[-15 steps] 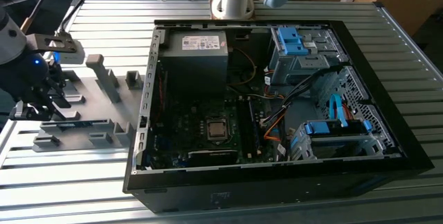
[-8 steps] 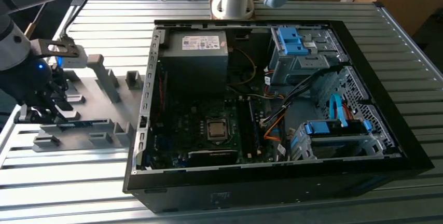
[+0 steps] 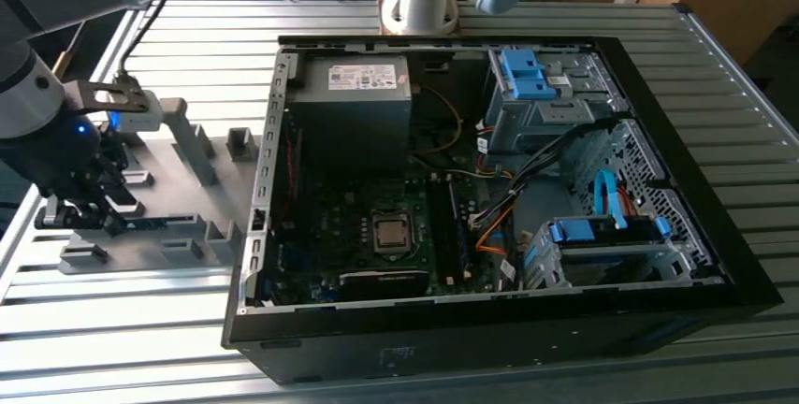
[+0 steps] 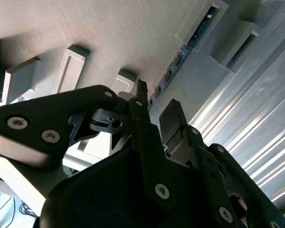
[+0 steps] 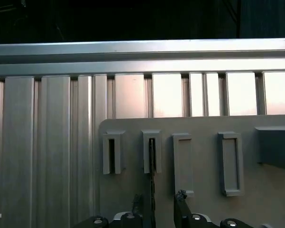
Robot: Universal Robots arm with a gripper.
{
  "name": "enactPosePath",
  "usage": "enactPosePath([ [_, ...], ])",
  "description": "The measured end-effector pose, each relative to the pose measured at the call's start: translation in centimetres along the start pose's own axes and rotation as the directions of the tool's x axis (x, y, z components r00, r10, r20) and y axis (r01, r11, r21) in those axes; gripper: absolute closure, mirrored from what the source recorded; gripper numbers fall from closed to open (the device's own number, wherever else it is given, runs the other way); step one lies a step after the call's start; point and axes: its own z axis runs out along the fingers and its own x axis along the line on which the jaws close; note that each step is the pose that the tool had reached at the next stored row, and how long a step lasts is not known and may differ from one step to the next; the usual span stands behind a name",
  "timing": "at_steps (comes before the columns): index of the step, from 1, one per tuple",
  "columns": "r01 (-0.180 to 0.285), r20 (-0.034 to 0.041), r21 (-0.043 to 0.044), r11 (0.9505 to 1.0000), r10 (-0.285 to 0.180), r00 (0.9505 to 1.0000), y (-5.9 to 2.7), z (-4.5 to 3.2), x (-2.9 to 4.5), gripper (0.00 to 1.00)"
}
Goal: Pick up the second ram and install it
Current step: 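Pick up the second ram and move it above second insertion slot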
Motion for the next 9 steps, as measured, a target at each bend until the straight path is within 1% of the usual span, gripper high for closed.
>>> enactPosePath([
  [3, 0.002, -0.0003, 0.0000, 1.0000, -0.002, 1.0000, -0.01, 0.33, 0.01, 0.62],
  [9, 0.004, -0.0020, 0.0001, 1.0000, -0.004, 1.0000, -0.01, 0.58, 0.01, 0.62],
])
